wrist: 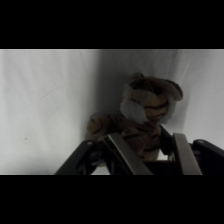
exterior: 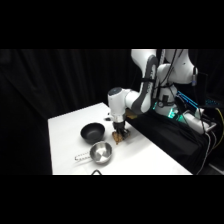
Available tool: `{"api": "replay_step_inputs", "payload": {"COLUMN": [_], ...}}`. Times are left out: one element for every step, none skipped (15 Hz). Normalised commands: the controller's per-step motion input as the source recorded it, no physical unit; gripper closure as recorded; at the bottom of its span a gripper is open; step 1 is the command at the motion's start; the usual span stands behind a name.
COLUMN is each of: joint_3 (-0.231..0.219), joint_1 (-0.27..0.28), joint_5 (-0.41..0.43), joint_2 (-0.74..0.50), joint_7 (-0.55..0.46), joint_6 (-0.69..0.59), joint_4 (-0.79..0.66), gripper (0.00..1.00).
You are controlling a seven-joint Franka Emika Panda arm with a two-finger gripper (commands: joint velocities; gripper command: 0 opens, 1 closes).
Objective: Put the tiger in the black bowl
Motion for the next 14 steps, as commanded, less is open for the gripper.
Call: {"api": "replay_step_inputs", "payload": {"joint_3": [0.102, 0.085, 0.075, 0.053, 0.035, 0.038, 0.02, 0.018, 0.018, -0.012, -0.03, -0.041, -0.064, -0.082], "joint_1": [-0.049, -0.034, -0.026, -0.073, -0.114, -0.122, -0.112, -0.114, -0.119, -0.093, -0.077, -0.068, -0.047, -0.031], "joint_5": [0.038, 0.023, 0.018, 0.012, 0.008, 0.011, 0.004, 0.004, 0.011, -0.009, -0.02, -0.024, -0.044, -0.069], "joint_2": [0.02, 0.0, -0.01, -0.05, -0.09, -0.14, -0.19, -0.23, -0.28, -0.32, -0.36, -0.39, -0.4, -0.41], "joint_7": [-0.01, 0.01, 0.03, -0.03, -0.07, -0.1, -0.09, -0.11, -0.13, -0.1, -0.09, -0.1, -0.07, -0.05], "joint_6": [0.07, 0.04, 0.03, 0.0, -0.05, -0.1, -0.15, -0.21, -0.3, -0.35, -0.38, -0.42, -0.42, -0.42], "joint_4": [0.06, 0.05, 0.04, 0.01, 0.0, -0.02, -0.03, -0.02, -0.01, -0.01, 0.0, 0.0, 0.01, 0.02], "gripper": [0.69, 0.76, 0.85, 0.91, 0.96, 0.97, 0.96, 0.94, 0.94, 0.94, 0.94, 0.94, 0.94, 0.94]}}
